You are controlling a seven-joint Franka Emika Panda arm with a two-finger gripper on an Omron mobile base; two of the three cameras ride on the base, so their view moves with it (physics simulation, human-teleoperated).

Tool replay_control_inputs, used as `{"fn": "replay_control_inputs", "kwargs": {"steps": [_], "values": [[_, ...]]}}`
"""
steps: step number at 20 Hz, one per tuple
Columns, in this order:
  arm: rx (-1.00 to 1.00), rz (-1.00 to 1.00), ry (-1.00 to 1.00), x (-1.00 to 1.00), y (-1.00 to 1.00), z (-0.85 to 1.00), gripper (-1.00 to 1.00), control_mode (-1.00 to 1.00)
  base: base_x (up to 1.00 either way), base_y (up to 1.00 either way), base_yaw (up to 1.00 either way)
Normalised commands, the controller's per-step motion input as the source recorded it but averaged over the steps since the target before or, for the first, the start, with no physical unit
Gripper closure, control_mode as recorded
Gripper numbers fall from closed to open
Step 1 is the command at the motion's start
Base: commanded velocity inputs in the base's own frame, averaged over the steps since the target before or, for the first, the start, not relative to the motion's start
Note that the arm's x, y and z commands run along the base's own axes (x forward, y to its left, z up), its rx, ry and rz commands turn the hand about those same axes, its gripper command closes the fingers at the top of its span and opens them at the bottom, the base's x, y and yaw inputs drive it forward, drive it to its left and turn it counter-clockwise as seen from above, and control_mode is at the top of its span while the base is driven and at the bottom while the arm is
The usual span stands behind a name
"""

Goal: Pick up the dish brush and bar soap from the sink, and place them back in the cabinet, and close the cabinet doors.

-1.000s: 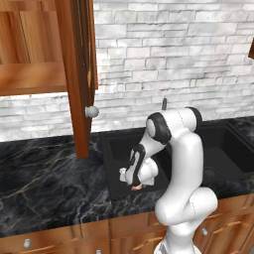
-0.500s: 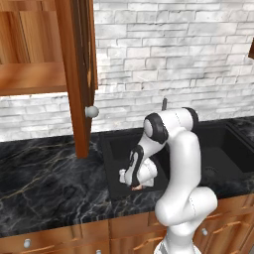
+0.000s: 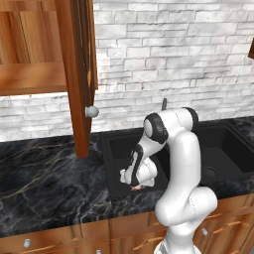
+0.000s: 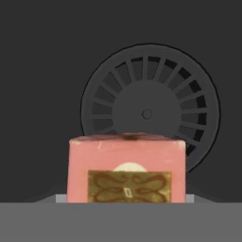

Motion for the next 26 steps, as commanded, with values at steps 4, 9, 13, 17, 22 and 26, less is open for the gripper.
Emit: {"fn": "replay_control_inputs", "kwargs": {"steps": [4,9,13,17,22,26], "values": [[0.00,0.00,0.00,0.03,-0.01,0.02,1.00,-1.00,0.00,0.00,0.00],[0.00,0.00,0.00,0.01,-0.03,0.23,1.00,-1.00,0.00,0.00,0.00],[0.00,0.00,0.00,0.00,-0.01,0.39,1.00,-1.00,0.00,0.00,0.00],[0.00,0.01,-0.04,0.00,0.00,0.33,1.00,-1.00,0.00,0.00,0.00],[0.00,0.05,-0.06,0.00,0.00,0.30,1.00,-1.00,0.00,0.00,0.00],[0.00,0.06,-0.06,0.00,-0.05,0.32,1.00,-1.00,0.00,0.00,0.00]]}}
